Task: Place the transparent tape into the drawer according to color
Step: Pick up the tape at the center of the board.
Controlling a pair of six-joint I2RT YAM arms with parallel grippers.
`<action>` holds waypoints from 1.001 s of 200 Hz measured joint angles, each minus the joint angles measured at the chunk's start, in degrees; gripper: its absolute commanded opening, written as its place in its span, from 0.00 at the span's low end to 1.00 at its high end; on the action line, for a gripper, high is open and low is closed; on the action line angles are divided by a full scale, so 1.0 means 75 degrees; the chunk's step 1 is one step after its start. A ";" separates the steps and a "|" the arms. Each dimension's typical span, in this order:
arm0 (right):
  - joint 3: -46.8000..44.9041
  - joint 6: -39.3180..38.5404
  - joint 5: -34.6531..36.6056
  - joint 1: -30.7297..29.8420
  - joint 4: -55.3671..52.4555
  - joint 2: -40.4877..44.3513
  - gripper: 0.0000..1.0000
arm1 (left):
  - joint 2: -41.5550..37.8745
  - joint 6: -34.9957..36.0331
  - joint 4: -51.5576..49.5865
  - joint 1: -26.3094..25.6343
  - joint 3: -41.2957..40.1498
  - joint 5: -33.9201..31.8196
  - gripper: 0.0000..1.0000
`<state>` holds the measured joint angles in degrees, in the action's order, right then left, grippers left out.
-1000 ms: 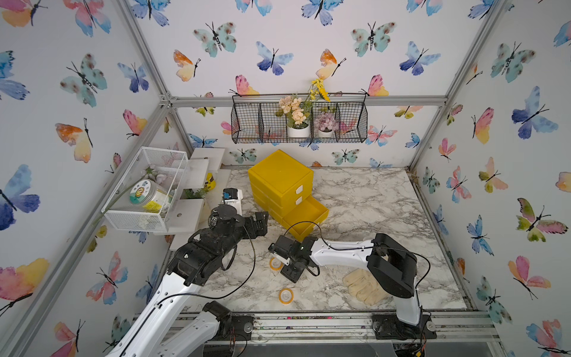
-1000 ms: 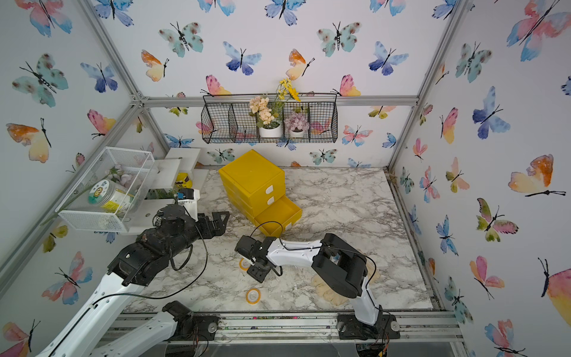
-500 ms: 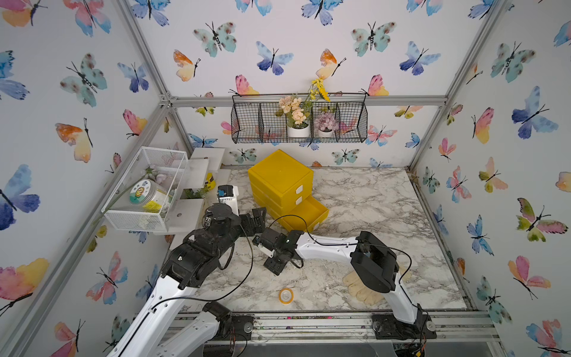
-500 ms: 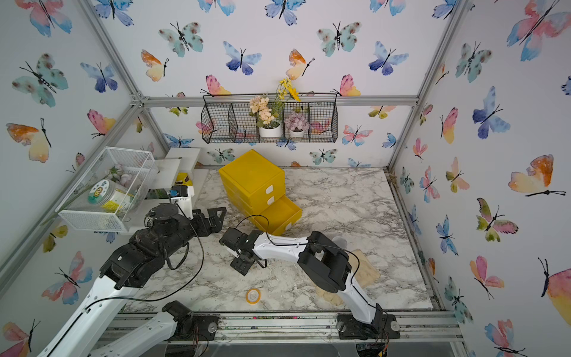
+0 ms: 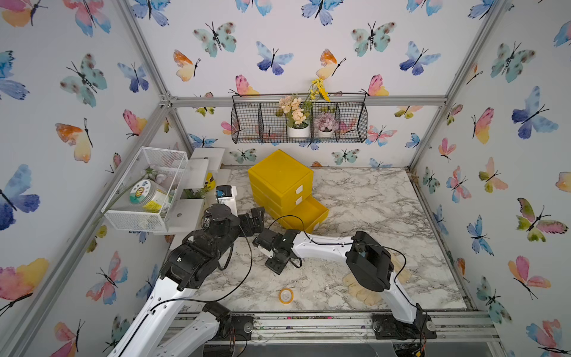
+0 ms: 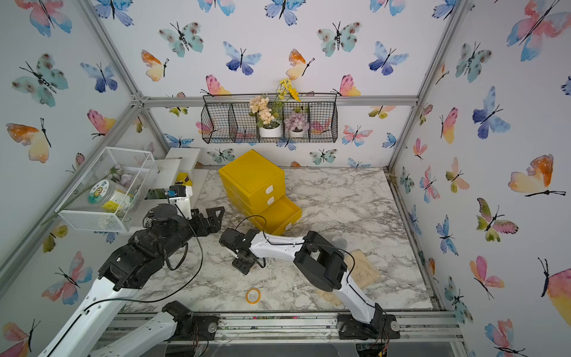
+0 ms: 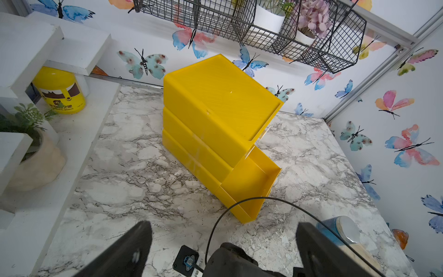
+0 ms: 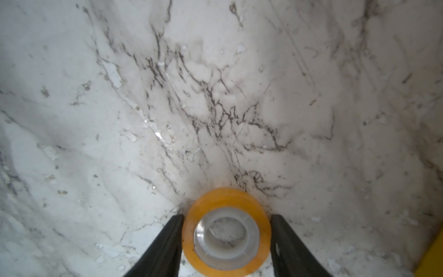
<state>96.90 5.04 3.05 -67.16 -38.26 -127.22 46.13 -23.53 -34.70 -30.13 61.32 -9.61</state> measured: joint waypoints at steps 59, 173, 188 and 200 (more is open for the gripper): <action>-0.1064 0.0195 0.0181 0.0017 0.0026 0.0839 0.46 | -0.0017 -0.0003 0.0009 0.0000 -0.0093 0.0000 0.99; -0.2055 0.0592 0.0326 0.1341 0.0440 0.3057 0.45 | 0.0012 -0.0105 0.0070 0.0000 -0.0589 0.0003 0.99; -0.2092 0.0592 0.0358 0.1760 0.0571 0.3226 0.45 | 0.0009 -0.0134 0.0125 0.0003 -0.0676 0.0006 0.99; -0.2092 0.0589 0.0388 0.2124 0.0775 0.3299 0.45 | 0.0012 -0.0157 0.0160 0.0003 -0.0799 0.0015 0.99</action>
<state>81.21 9.45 5.96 -51.22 -32.45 -102.48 46.22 -24.71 -33.50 -30.11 55.33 -9.50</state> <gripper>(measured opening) 0.547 0.986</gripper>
